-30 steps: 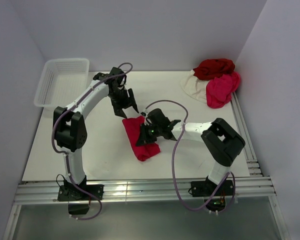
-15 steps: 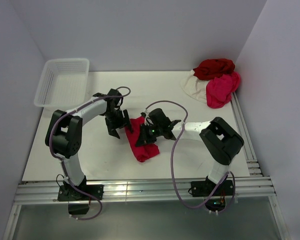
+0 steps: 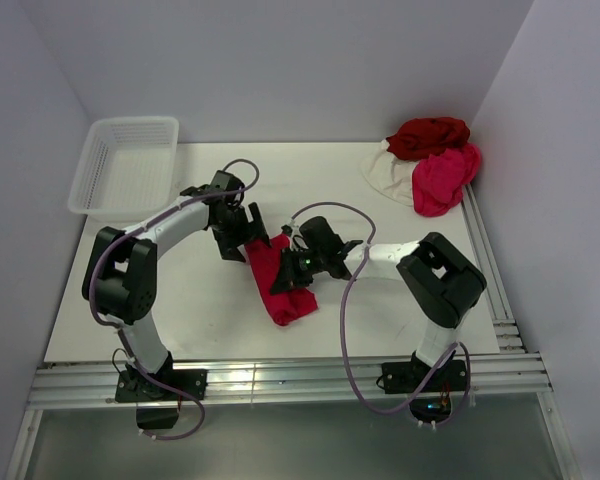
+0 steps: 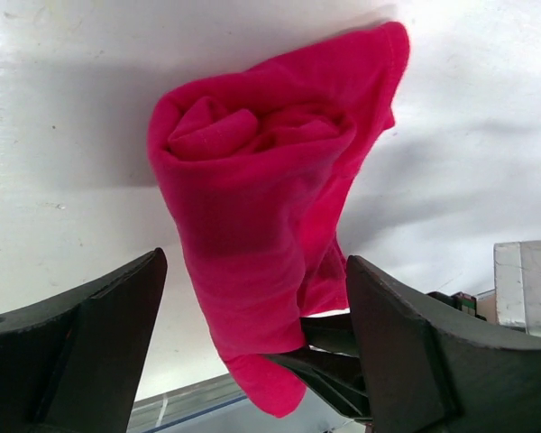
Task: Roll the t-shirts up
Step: Roll the tshirt
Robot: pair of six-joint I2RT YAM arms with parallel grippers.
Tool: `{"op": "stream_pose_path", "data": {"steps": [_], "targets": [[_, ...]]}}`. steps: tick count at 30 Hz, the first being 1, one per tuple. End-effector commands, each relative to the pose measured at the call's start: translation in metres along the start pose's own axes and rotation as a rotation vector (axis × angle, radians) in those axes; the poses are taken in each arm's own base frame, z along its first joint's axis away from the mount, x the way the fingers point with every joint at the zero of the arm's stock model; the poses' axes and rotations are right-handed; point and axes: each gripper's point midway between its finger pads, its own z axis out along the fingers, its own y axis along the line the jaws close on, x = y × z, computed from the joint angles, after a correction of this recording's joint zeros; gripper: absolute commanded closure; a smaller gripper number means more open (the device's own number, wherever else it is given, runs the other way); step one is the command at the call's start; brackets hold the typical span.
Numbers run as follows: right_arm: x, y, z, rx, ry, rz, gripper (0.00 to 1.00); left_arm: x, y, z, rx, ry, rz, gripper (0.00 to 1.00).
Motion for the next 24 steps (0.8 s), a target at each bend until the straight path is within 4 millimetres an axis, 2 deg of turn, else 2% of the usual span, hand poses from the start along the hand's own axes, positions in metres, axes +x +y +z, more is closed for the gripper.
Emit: {"op": "stream_pose_path", "data": {"steps": [1, 6, 13, 16, 17, 20, 22, 23, 24], "targets": [[0.004, -0.003, 0.001, -0.027, 0.021, 0.011, 1.0, -0.008, -0.008, -0.009, 0.037, -0.052, 0.018, 0.13], [0.001, -0.003, 0.0, -0.036, 0.021, 0.009, 1.0, -0.006, 0.007, 0.012, -0.014, -0.03, 0.01, 0.13], [0.001, 0.0, 0.0, -0.066, 0.034, -0.01, 1.0, -0.018, 0.01, 0.03, -0.054, -0.027, 0.014, 0.18], [0.001, 0.001, 0.0, -0.087, 0.035, -0.021, 1.0, -0.025, 0.011, 0.032, -0.087, -0.026, 0.027, 0.33], [0.003, 0.004, 0.0, -0.105, 0.04, -0.019, 1.0, -0.026, 0.014, 0.035, -0.106, -0.022, 0.029, 0.5], [0.002, 0.005, -0.002, -0.147, 0.029, -0.008, 1.0, -0.032, 0.017, 0.029, -0.155, -0.029, 0.038, 0.7], [0.004, 0.008, -0.005, -0.205, 0.026, -0.009, 1.0, -0.037, 0.014, 0.024, -0.164, -0.031, 0.059, 0.79], [0.005, 0.009, -0.006, -0.224, 0.03, 0.007, 1.0, -0.029, 0.024, 0.024, -0.217, 0.015, 0.053, 0.85], [0.007, 0.011, -0.007, -0.247, 0.04, 0.01, 1.0, -0.034, 0.022, 0.021, -0.233, 0.01, 0.071, 0.9]]}}
